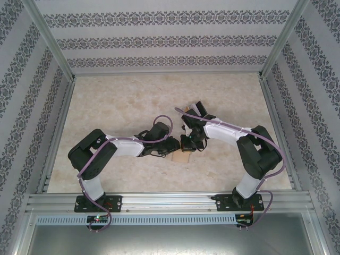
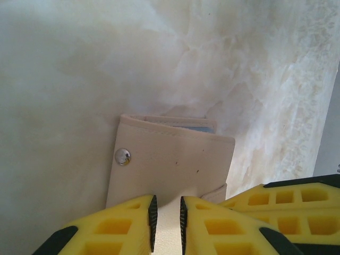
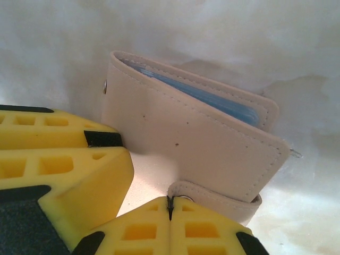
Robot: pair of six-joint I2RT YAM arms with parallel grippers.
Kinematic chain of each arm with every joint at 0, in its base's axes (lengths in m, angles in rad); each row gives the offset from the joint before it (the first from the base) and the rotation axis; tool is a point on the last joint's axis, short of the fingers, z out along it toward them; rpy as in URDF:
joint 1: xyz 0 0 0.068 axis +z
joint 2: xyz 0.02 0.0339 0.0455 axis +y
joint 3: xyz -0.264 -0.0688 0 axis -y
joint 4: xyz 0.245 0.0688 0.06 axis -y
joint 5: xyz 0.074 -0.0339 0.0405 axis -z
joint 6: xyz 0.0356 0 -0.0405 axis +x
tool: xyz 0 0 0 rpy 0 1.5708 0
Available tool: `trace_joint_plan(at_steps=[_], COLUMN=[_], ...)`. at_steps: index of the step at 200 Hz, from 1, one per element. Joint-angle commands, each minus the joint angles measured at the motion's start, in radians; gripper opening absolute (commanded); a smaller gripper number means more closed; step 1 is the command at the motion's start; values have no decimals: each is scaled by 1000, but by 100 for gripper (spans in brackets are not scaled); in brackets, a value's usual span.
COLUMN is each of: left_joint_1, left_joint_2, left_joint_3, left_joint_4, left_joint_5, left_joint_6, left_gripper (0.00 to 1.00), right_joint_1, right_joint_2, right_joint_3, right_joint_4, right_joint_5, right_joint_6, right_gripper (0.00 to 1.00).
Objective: Put the credit cards into the card holder
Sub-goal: Close the button on the card holder.
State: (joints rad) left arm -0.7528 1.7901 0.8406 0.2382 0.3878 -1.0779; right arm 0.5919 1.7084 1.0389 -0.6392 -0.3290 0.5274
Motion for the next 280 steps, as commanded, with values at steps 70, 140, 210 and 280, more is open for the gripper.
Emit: trace_joint_plan(at_steps=[70, 140, 210, 280], left_joint_1=[-13, -13, -13, -13], left_joint_2=[0, -21, -20, -63], left_joint_3=[-17, -50, -61, -78], left_joint_4=[40, 56, 53, 48], left_joint_5=[-11, -42, -52, -70], left_joint_6=[-12, -25, -35, -9], left_gripper=[19, 18, 17, 18], right_joint_1=[19, 24, 24, -5], right_joint_2=[68, 60, -15, -129], right_joint_3=[-34, -128, -201, -139], right_joint_4=[51, 102, 171, 170], right_joint_5=[26, 59, 42, 6], right_joint_6=[38, 63, 53, 53], right_gripper=[0, 0, 0, 0])
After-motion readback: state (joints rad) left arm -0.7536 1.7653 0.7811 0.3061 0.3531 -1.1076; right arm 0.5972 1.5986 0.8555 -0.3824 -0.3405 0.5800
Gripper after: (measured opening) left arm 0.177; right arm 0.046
